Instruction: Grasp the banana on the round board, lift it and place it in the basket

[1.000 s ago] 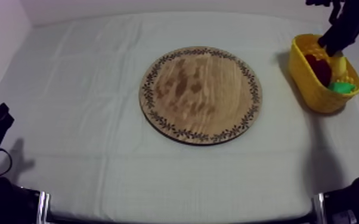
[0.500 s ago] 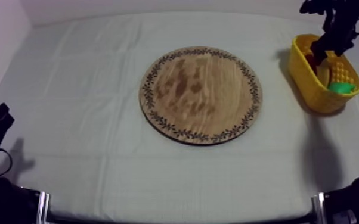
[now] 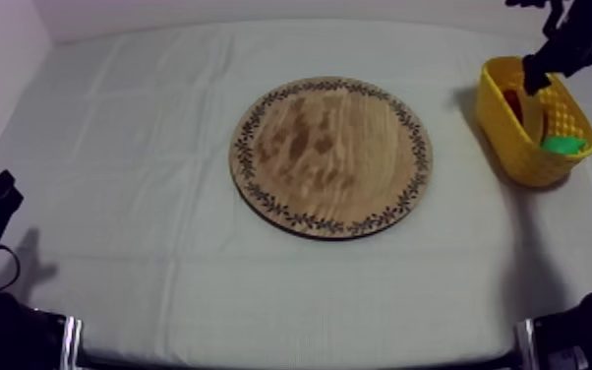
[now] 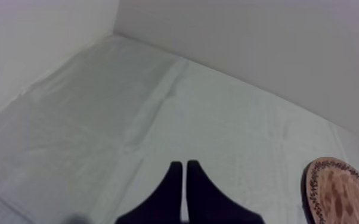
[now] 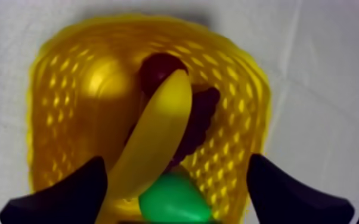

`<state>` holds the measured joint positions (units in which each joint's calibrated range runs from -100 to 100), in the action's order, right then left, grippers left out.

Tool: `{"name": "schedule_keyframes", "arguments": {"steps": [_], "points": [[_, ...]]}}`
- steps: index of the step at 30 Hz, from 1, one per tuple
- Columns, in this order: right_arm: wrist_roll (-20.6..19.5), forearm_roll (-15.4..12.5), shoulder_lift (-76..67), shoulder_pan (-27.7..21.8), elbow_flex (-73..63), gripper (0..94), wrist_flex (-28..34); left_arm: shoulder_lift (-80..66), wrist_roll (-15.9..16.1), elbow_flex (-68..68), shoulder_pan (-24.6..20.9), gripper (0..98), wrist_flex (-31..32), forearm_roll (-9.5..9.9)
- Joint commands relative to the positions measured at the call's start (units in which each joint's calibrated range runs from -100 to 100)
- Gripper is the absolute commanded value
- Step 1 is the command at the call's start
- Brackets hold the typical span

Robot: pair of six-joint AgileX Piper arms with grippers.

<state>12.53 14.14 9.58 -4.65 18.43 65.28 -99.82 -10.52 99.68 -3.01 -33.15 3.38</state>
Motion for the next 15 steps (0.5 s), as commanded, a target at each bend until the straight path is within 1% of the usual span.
{"name": "schedule_keyframes", "arguments": {"steps": [1, 6, 11, 13, 15], "points": [[-1.5, -0.3, -5.2, 0.2, 1.3, 65.9, -0.7, 0.0, 0.0, 0.0, 0.0, 0.1, 0.0, -0.03], [-2.5, -1.8, -14.6, 0.3, 6.4, 50.1, -4.1, 0.0, 0.0, 0.0, 0.0, 0.1, 0.0, -0.03], [-4.0, -3.4, -24.9, 0.5, 15.2, 26.4, -10.1, 0.0, 0.0, 0.0, 0.0, 0.1, 0.0, -0.03], [-3.6, -4.7, -29.3, 0.5, 19.3, 19.8, -12.7, 0.0, 0.0, 0.0, 0.0, 0.1, 0.0, -0.03], [-2.1, -6.3, -33.5, 0.9, 23.6, 13.7, -14.9, 0.0, 0.0, 0.0, 0.0, 0.1, 0.0, -0.03]]}}
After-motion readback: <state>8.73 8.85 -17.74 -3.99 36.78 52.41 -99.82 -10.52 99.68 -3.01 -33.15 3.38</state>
